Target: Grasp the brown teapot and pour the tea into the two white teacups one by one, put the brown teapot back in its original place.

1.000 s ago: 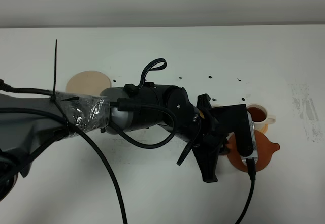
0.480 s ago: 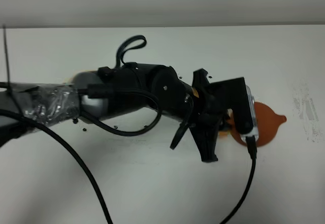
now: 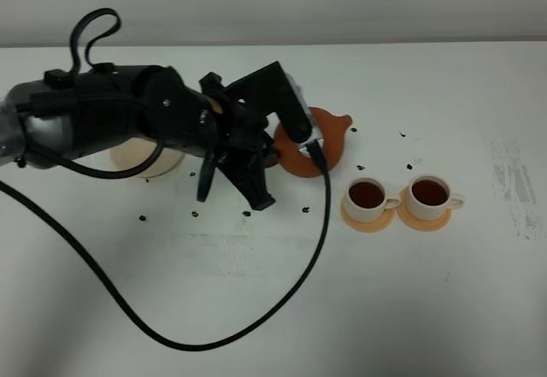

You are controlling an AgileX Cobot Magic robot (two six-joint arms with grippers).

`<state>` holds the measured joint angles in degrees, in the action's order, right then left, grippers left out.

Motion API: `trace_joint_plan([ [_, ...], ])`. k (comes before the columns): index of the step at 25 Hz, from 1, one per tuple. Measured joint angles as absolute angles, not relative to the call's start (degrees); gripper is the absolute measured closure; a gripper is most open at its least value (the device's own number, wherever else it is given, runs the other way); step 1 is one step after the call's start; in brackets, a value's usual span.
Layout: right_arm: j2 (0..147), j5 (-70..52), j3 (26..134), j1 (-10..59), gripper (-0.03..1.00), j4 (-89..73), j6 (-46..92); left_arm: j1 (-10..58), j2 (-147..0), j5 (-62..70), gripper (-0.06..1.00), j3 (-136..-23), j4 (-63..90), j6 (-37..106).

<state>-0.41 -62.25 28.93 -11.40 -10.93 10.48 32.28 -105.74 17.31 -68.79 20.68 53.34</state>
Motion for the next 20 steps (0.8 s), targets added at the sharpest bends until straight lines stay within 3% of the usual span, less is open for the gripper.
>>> trace_joint_plan([
  [10, -0.41, -62.25, 28.93, -11.4, 0.54, -10.93, 10.48, 21.11, -97.84, 15.69, 0.82, -58.7, 18.74, 47.81],
  [20, -0.41, -62.25, 28.93, -11.4, 0.54, -10.93, 10.48, 10.73, -96.54, 17.92, 0.82, -57.48, 16.37, 39.72],
])
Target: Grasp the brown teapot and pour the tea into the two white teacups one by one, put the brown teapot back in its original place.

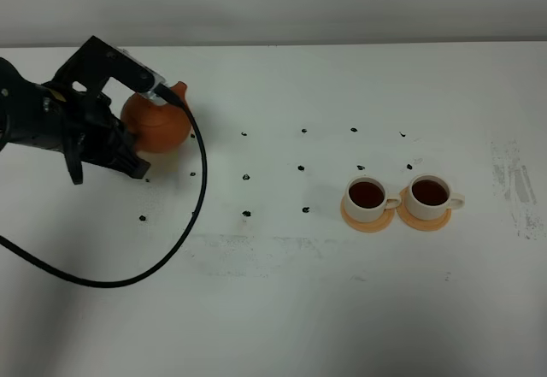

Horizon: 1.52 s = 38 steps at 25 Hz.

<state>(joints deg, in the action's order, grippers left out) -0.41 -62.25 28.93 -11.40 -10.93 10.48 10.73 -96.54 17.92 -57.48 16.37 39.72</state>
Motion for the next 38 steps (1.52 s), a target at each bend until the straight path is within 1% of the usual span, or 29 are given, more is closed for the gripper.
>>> trace_joint_plan([
  [5, -0.41, -62.25, 28.93, -11.4, 0.54, -10.93, 10.48, 6.18, -96.54, 18.81, 0.82, -57.48, 15.13, 35.32],
  [8, -0.41, -62.25, 28.93, -11.4, 0.54, -10.93, 10.48, 4.99, -97.26, 18.56, 0.82, -57.48, 14.25, 31.84],
  [15, -0.41, -62.25, 28.93, -11.4, 0.54, -10.93, 10.48, 4.95, -100.74, 15.44, 0.82, -57.48, 13.69, 29.47],
  [27, -0.41, -62.25, 28.93, -11.4, 0.54, -10.93, 10.48, 7.11, -101.33, 12.61, 0.82, -57.48, 13.8, 29.43],
  [38, -0.41, -62.25, 28.93, -11.4, 0.54, -10.93, 10.48, 7.11, -106.39, 8.8, 0.82, -57.48, 13.69, 29.43],
])
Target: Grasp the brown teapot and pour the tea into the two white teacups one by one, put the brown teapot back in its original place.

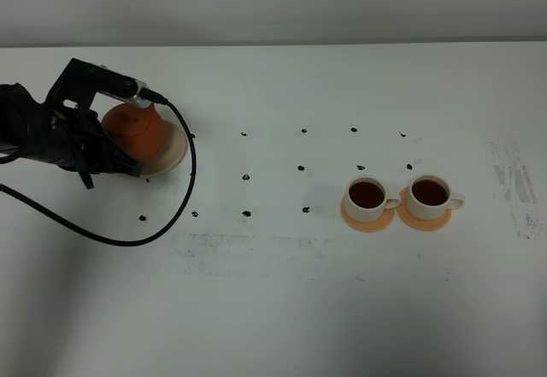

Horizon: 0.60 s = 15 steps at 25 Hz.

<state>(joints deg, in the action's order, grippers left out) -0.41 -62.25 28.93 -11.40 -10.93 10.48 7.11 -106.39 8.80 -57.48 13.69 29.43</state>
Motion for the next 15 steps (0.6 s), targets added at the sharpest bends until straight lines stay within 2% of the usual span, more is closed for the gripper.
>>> trace_joint_plan([
  [15, -0.41, -62.25, 28.93, -11.4, 0.54, -10.93, 10.48, 8.25, -107.12, 7.94, 0.82, -57.48, 11.75, 29.43],
])
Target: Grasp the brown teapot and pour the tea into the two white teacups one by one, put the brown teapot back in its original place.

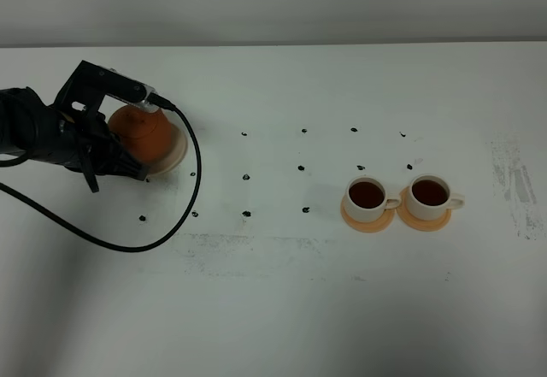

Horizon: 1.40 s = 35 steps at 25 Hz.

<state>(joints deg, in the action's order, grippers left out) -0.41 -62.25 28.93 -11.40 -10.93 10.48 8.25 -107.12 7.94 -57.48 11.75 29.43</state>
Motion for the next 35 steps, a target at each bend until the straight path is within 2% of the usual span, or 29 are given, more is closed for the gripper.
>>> trace_joint_plan([
  [27, -0.41, -62.25, 28.93, -11.4, 0.54, -10.93, 10.48, 8.3, -107.12, 9.16, 0.82, -57.48, 7.9, 29.36],
  [31, -0.41, -62.25, 28.93, -11.4, 0.54, -10.93, 10.48, 8.3, -107.12, 9.16, 0.78, -57.48, 7.9, 29.36],
  [35, -0.41, -62.25, 28.93, -11.4, 0.54, -10.93, 10.48, 8.3, -107.12, 8.53, 0.7, -57.48, 7.9, 28.73],
])
